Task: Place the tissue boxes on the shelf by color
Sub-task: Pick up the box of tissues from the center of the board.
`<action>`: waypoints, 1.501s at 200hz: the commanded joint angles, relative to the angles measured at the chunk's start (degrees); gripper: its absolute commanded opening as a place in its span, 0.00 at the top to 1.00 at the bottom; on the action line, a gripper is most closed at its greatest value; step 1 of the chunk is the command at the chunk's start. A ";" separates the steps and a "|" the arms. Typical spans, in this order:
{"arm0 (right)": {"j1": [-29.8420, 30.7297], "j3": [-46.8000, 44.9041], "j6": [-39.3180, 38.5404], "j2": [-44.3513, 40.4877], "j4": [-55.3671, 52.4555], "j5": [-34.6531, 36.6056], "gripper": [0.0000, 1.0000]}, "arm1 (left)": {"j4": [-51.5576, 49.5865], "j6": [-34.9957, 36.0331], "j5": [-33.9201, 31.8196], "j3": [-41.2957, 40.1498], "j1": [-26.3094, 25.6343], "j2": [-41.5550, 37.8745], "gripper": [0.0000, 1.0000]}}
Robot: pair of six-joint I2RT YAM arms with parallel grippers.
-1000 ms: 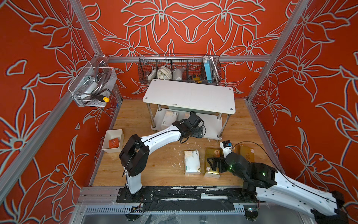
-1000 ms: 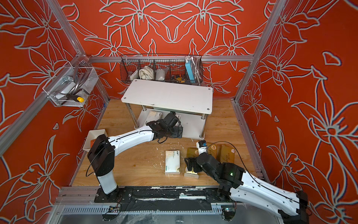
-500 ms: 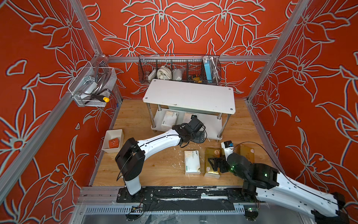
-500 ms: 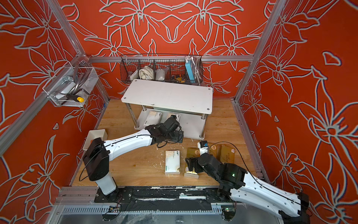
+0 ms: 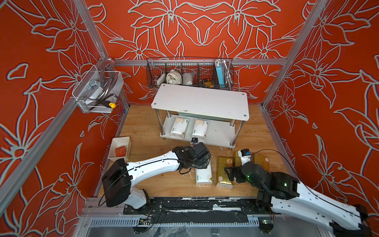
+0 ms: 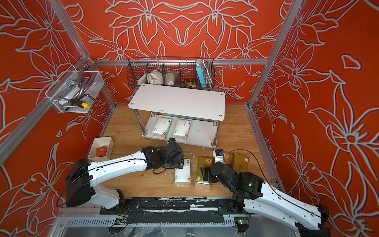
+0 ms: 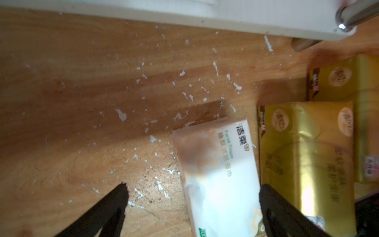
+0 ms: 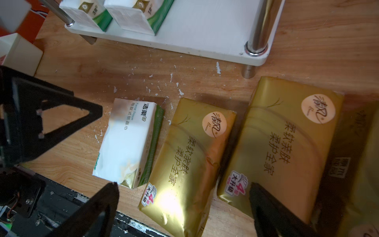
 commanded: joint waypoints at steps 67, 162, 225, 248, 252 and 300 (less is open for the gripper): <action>0.14 3.02 0.26 -0.28 -5.97 1.35 0.01 | -5.94 -14.44 -3.34 7.16 -8.90 7.94 0.01; 0.16 4.75 0.07 -3.62 -9.51 2.93 0.01 | -8.40 -15.57 -3.17 12.53 -9.81 16.41 0.01; 0.18 6.10 -1.38 -3.39 -9.45 4.57 0.01 | -8.84 -15.97 -1.12 11.45 -8.56 19.03 0.01; 0.19 6.23 -1.94 -3.11 -8.91 5.09 0.01 | -8.04 -15.96 -0.44 10.46 -7.99 19.77 0.01; 0.19 6.25 -2.00 -3.06 -8.84 5.14 0.01 | -7.76 -15.94 -0.24 10.15 -7.83 19.88 0.01; 0.19 7.48 -3.02 -1.26 -8.55 5.06 0.01 | -4.65 -15.46 2.20 7.56 -6.58 21.33 0.01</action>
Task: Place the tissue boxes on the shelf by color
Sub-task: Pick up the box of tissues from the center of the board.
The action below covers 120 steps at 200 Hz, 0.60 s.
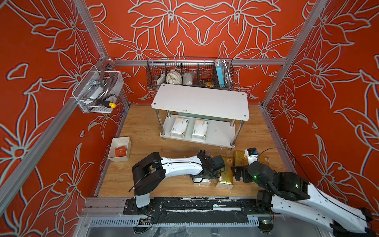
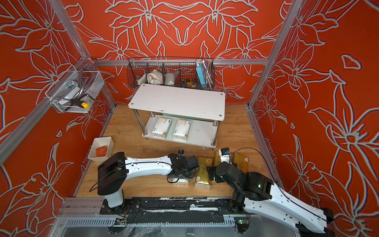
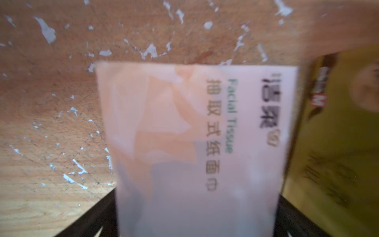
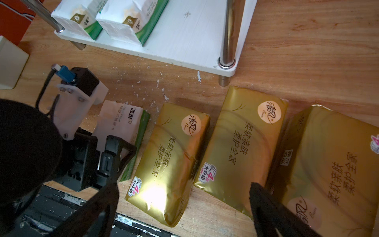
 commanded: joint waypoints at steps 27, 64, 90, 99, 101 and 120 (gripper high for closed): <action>0.19 2.74 -1.22 0.98 -0.16 1.56 0.01 | 1.44 0.80 1.55 -0.98 0.68 1.62 0.09; 0.17 2.63 -0.47 0.51 -0.33 1.08 0.01 | 1.97 2.49 1.39 -1.20 0.64 0.65 0.20; 0.14 2.13 0.34 -0.50 -0.69 0.56 0.01 | 0.48 4.74 -0.41 -0.57 0.59 -1.42 0.21; 0.15 1.86 0.54 -0.95 -0.69 0.29 0.01 | -0.45 5.95 -1.47 -0.05 0.51 -2.56 0.22; 0.18 1.84 0.58 -1.08 -0.62 0.26 0.01 | -0.66 6.22 -1.75 0.12 0.46 -2.79 0.22; 0.18 0.99 1.00 -1.94 -0.30 -0.31 0.01 | -2.69 9.07 -4.29 1.48 0.24 -5.68 0.22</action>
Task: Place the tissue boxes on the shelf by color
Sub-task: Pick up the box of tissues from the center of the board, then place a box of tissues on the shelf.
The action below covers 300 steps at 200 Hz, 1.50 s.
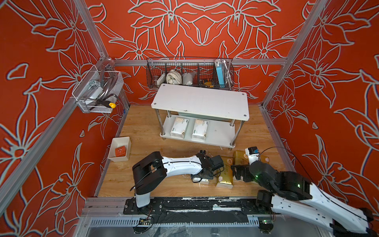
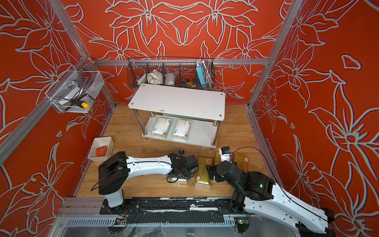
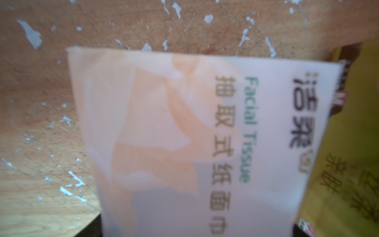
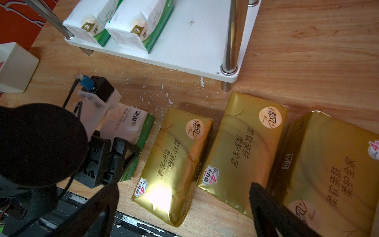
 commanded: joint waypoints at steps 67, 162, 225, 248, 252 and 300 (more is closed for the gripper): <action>0.12 -3.92 2.97 -5.53 1.80 -1.08 0.01 | -2.39 13.52 -6.18 7.75 0.24 -8.02 0.21; 0.19 -7.42 4.68 -8.54 3.12 0.10 0.01 | 4.82 20.59 -3.19 18.97 6.52 1.13 0.20; 0.19 -8.48 4.84 -7.72 5.13 0.59 0.01 | 6.47 21.61 -3.39 27.38 8.17 9.16 0.20; 0.19 -8.57 4.86 -7.34 5.22 0.60 0.01 | 6.43 21.80 -4.00 30.31 8.68 11.78 0.19; 0.17 -8.65 4.87 -7.22 5.18 0.52 0.01 | 6.43 21.79 -4.01 30.75 8.78 12.28 0.19; 0.19 -9.18 5.90 -9.05 3.44 0.85 0.01 | 6.45 22.25 -5.09 35.97 10.15 16.81 0.18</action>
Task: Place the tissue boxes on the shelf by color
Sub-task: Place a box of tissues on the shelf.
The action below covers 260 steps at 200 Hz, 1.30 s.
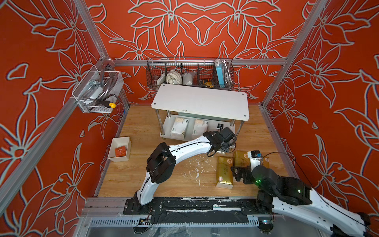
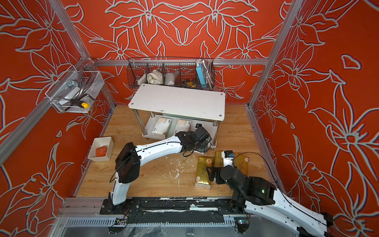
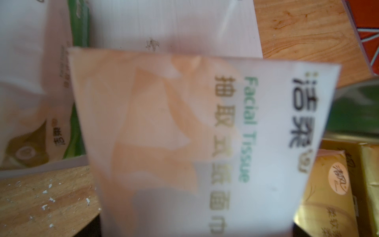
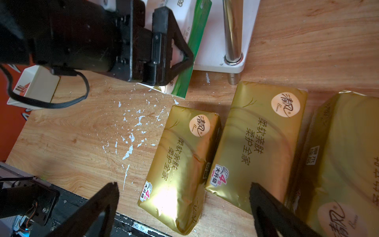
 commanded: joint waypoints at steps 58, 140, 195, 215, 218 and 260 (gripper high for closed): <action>0.18 -1.42 2.28 -4.06 -3.53 2.43 0.01 | 0.51 2.85 -3.30 9.70 2.05 7.04 0.18; 0.19 -1.44 2.32 -5.76 -5.12 2.61 0.01 | 0.07 4.44 -5.06 16.36 3.19 12.89 0.16; 0.19 -1.31 2.67 -6.85 -6.43 2.61 0.01 | -0.55 5.37 -5.57 18.96 4.01 15.74 0.16; 0.15 -1.31 2.85 -7.19 -6.83 2.70 0.01 | -0.49 5.59 -5.77 19.16 4.33 16.24 0.15; 0.19 -1.35 2.85 -7.28 -6.85 2.65 0.01 | -0.40 5.62 -5.71 19.20 4.40 16.28 0.15; 0.17 -1.33 3.20 -7.49 -7.25 2.79 0.01 | -0.44 5.66 -5.57 19.81 4.78 17.12 0.13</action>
